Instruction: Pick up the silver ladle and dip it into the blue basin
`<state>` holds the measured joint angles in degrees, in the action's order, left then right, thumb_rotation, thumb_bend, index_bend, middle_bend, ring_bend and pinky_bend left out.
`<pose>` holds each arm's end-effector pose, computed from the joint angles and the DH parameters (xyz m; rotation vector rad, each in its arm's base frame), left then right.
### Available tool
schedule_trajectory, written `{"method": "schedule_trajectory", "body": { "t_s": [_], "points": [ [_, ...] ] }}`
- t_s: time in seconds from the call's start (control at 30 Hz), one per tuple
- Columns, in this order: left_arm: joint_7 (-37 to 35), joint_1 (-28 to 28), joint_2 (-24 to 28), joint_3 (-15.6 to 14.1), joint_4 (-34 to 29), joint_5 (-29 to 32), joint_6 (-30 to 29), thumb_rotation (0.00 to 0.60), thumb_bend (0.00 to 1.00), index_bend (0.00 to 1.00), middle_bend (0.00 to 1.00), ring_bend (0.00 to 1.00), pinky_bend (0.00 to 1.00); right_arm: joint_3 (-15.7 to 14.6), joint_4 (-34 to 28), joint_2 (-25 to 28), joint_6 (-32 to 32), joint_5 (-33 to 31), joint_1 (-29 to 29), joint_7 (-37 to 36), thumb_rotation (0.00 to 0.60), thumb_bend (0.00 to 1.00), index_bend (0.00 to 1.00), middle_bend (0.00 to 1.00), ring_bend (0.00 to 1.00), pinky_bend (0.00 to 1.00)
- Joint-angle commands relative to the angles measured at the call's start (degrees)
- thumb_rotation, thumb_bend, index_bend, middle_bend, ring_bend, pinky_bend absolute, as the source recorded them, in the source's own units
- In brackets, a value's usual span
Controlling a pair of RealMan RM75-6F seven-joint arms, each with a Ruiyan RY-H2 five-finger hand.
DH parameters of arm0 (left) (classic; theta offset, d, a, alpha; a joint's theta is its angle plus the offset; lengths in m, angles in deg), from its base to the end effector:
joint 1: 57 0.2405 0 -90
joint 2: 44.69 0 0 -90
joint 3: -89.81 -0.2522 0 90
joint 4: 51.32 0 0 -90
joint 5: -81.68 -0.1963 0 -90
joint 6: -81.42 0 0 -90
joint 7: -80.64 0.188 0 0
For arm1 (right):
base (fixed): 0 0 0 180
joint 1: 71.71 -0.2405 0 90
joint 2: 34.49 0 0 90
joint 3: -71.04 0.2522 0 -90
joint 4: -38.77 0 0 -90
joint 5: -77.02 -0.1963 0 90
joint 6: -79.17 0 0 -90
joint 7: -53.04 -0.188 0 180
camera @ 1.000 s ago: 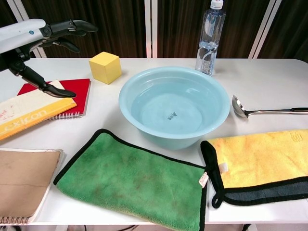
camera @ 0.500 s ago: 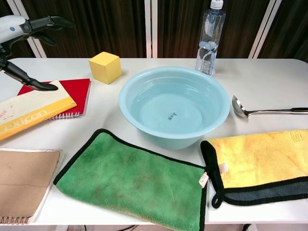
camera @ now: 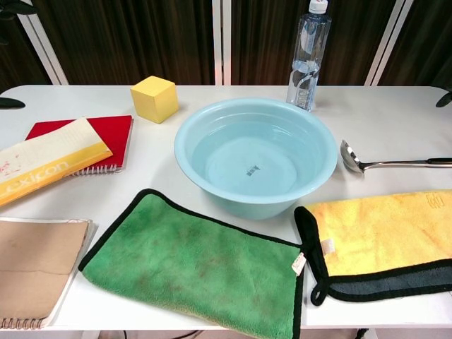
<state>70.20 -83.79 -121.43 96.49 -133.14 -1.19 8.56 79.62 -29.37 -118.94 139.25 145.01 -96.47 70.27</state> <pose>-0.2225 0.3427 0.0940 -1.5709 -0.9877 -1.2158 -0.3182 -0.3518 0.0607 1.5609 -0.8479 0.5694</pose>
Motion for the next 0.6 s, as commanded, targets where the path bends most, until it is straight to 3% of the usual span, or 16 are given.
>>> {"method": "schedule_trajectory", "body": {
  "t_s": [0.03,0.3,0.6],
  "points": [
    [-0.8,0.3,-0.1,-0.3,0.9,0.4,0.5,0.6,0.03,0.08,0.04,0.02,0.19,-0.8,5.6,-3.9,-1.1,-0.5,-1.2,2.9,0.6,0.36,0.22,0.0,0.0,0.0],
    [-1.5,1.3,-0.8,-0.3,3.1,0.8,0.0,0.6,0.03,0.08,0.04,0.02,0.17,-2.4,15.9,-10.6,0.2,4.7,-2.2,-3.5,0.6,0.38,0.32,0.01,0.0,0.0],
    [-1.3,1.8,0.1,-0.7,2.0,-0.1,-0.2,0.6,0.03,0.08,0.04,0.02,0.17,-2.4,24.2,-15.6,-3.2,5.3,-3.0,-7.9,0.6,0.38,0.39,0.02,0.0,0.0]
  ]
}}
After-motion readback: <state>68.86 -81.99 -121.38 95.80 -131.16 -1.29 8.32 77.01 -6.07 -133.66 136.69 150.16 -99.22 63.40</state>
